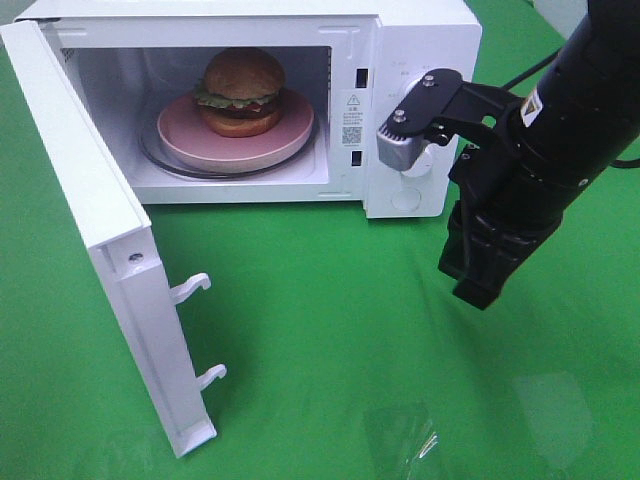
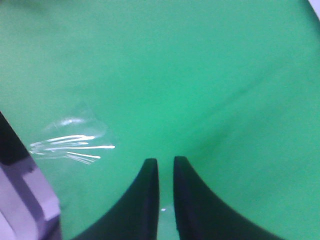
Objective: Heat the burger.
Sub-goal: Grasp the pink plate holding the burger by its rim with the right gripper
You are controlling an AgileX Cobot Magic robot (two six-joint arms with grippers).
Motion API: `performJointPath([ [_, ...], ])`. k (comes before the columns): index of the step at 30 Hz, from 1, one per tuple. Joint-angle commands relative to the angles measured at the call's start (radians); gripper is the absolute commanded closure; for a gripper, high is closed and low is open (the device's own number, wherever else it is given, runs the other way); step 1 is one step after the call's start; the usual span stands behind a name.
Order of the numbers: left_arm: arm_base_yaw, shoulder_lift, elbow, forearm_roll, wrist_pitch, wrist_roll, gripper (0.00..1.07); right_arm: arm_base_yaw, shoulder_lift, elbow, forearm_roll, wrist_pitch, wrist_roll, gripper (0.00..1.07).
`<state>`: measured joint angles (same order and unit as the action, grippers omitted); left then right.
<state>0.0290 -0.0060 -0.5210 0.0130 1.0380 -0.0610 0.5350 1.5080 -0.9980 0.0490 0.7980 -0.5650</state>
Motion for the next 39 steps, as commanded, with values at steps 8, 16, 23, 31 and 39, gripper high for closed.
performJointPath([
  [8, 0.000, -0.008, 0.001, 0.000, -0.011, -0.005, 0.06, 0.000, -0.006, -0.009, -0.021, -0.014, -0.606, 0.95],
  [16, 0.000, -0.008, 0.001, 0.000, -0.011, -0.005, 0.06, 0.001, -0.006, -0.009, -0.145, -0.065, -0.764, 0.91],
  [23, 0.000, -0.008, 0.001, 0.000, -0.011, -0.005, 0.06, 0.019, -0.002, -0.009, -0.187, -0.151, -0.592, 0.32],
  [31, 0.000, -0.008, 0.001, 0.000, -0.011, -0.005, 0.06, 0.069, 0.068, -0.032, -0.291, -0.266, -0.479, 0.07],
  [39, 0.000, -0.008, 0.001, 0.000, -0.011, -0.005, 0.06, 0.086, 0.210, -0.188, -0.317, -0.343, -0.473, 0.10],
])
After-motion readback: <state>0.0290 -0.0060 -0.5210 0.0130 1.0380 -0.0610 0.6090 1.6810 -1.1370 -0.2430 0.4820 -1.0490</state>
